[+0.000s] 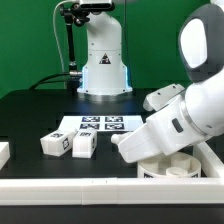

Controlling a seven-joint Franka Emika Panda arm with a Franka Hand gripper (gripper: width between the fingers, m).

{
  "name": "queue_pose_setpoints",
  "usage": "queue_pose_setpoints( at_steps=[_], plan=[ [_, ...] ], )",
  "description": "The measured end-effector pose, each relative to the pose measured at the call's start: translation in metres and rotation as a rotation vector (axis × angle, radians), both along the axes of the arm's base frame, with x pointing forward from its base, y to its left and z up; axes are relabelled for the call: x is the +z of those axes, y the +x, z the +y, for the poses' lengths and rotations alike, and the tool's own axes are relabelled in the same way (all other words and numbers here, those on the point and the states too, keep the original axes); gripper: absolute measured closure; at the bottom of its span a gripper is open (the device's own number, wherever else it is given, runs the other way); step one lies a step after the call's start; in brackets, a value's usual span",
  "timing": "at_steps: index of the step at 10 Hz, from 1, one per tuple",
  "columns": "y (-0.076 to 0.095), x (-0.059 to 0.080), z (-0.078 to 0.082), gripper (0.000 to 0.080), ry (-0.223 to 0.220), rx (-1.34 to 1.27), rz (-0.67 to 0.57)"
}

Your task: Assemble stool

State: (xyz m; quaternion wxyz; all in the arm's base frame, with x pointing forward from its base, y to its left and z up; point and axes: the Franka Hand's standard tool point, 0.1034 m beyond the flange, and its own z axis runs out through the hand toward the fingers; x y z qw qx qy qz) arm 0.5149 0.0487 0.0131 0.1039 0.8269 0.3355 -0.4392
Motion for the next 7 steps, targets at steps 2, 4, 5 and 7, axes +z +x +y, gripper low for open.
queue_pose_setpoints(
  at_steps=[2, 4, 5, 7],
  plan=[
    [0.0001, 0.0, 0.0004, 0.0264, 0.0, 0.001, 0.0],
    [0.0, 0.0001, 0.0006, 0.0475, 0.0, 0.001, 0.0],
    [0.0, 0.0001, 0.0005, 0.0475, 0.001, 0.002, 0.001],
    [-0.0017, 0.0028, -0.001, 0.0475, -0.001, -0.003, 0.019]
  ],
)
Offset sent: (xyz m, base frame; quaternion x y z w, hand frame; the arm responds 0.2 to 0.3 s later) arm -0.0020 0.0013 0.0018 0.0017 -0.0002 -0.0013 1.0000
